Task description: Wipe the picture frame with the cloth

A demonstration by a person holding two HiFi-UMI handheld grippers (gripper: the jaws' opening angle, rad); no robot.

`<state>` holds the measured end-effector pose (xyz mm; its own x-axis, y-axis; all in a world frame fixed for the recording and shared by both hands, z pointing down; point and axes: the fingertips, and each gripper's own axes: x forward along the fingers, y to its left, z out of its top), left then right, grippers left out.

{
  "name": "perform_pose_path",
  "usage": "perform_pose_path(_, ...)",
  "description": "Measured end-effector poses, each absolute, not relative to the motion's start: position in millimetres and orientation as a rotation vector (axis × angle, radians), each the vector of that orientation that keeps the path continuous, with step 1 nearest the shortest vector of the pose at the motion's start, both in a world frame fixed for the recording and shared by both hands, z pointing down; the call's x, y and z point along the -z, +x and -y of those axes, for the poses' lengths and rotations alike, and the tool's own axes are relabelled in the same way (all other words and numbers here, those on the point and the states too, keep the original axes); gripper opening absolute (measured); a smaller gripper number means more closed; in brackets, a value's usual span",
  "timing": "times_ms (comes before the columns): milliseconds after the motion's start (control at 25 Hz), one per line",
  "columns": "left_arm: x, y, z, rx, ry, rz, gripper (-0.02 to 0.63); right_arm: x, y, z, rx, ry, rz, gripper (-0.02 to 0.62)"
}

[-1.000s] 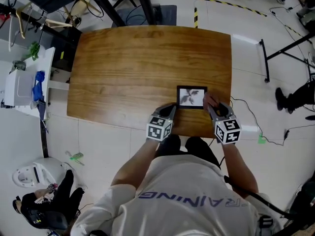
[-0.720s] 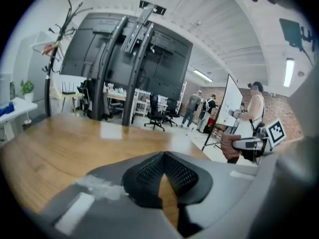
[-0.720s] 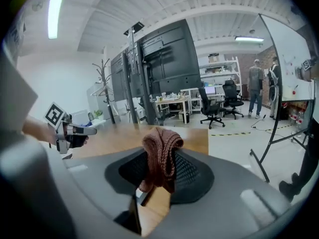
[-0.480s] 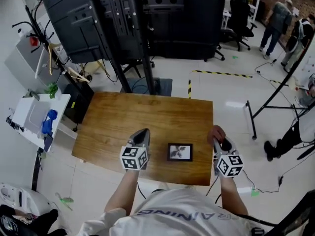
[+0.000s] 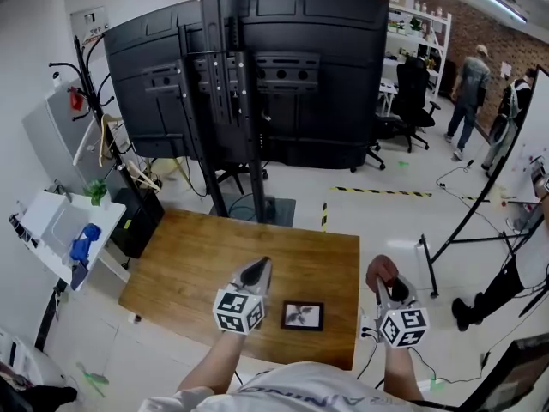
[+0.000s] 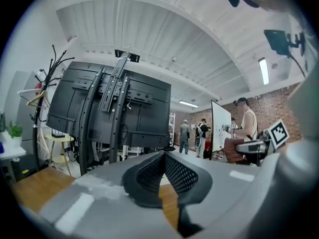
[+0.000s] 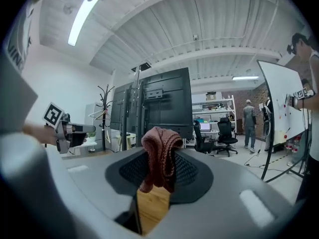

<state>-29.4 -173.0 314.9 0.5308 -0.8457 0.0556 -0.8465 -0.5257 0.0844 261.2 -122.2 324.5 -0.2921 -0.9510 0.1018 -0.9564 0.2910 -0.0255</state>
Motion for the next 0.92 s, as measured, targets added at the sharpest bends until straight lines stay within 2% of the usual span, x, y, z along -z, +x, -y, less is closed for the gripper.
perform_pose_path(920, -332, -19, 180, 0.033, 2.606, 1.41, 0.003, -340, 257, 134, -0.17, 1.775, 2.479, 0.118)
